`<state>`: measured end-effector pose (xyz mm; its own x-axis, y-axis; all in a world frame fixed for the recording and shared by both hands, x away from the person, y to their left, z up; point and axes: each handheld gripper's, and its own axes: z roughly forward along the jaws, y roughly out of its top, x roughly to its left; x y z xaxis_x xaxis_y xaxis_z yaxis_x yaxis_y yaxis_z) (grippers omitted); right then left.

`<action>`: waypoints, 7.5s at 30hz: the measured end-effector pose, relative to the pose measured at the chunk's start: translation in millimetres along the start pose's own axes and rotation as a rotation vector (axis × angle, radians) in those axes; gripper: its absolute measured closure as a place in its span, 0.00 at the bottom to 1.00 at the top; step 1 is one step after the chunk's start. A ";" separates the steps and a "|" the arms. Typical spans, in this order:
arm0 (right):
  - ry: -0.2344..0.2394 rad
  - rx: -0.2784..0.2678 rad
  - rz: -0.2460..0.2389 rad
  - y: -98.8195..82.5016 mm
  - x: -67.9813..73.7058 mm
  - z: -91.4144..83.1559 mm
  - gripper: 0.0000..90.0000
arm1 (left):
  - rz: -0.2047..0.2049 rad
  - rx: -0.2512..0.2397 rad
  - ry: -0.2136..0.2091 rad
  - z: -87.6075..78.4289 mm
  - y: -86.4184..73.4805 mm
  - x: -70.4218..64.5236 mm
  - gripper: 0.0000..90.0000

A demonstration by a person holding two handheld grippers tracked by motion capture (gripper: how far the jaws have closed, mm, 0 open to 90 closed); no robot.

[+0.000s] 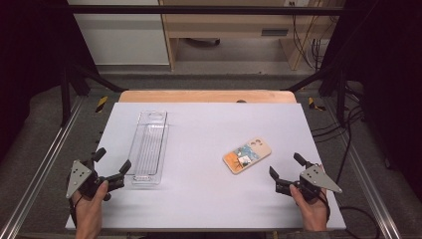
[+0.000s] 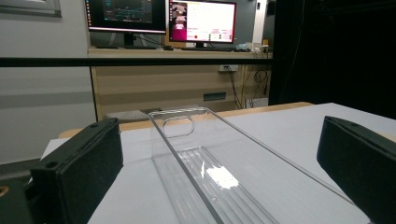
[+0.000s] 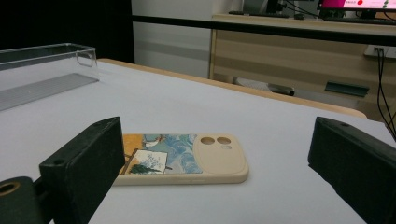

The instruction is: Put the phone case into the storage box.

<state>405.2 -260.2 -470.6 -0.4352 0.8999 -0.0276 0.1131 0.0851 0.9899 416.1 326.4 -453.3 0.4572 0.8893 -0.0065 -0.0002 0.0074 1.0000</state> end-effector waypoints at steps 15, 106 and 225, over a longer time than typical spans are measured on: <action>-0.023 0.033 0.031 4.6 3.3 2.9 0.03 | -0.006 0.002 0.008 -2.1 -0.3 1.6 0.00; -0.056 0.570 0.025 17.7 -50.2 132.2 1.00 | -0.017 0.007 0.007 -2.0 -2.5 2.7 0.01; 0.097 0.295 0.089 25.3 51.4 103.2 0.75 | 0.007 0.116 -0.043 0.1 4.3 -10.6 0.01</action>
<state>477.9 -167.7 -461.2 -0.4937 0.8655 0.0845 0.4022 0.1411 0.9046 411.3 316.9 -448.9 0.4953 0.8687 -0.0016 0.0984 -0.0542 0.9937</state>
